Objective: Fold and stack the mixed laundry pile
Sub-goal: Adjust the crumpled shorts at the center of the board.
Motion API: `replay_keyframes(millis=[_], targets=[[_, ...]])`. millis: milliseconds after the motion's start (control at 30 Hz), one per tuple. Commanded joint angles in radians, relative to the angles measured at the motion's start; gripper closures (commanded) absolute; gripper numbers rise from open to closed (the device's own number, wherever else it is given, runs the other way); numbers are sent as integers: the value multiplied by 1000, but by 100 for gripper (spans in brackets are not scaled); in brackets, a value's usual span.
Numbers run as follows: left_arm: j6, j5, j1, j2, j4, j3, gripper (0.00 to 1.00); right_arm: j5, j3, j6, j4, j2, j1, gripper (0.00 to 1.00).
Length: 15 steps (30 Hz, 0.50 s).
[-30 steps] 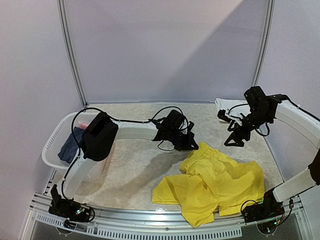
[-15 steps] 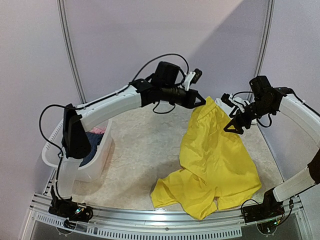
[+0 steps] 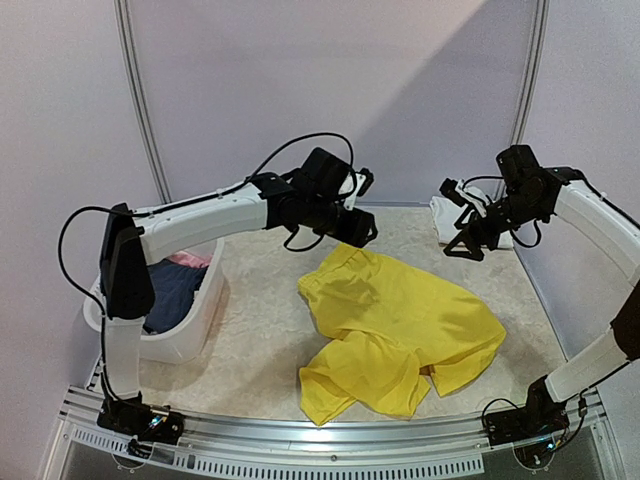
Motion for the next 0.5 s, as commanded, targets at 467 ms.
replay_keyframes(millis=[467], targets=[[-315, -252, 63, -307, -15, -611, 39, 177, 189, 181, 82, 342, 319, 18]])
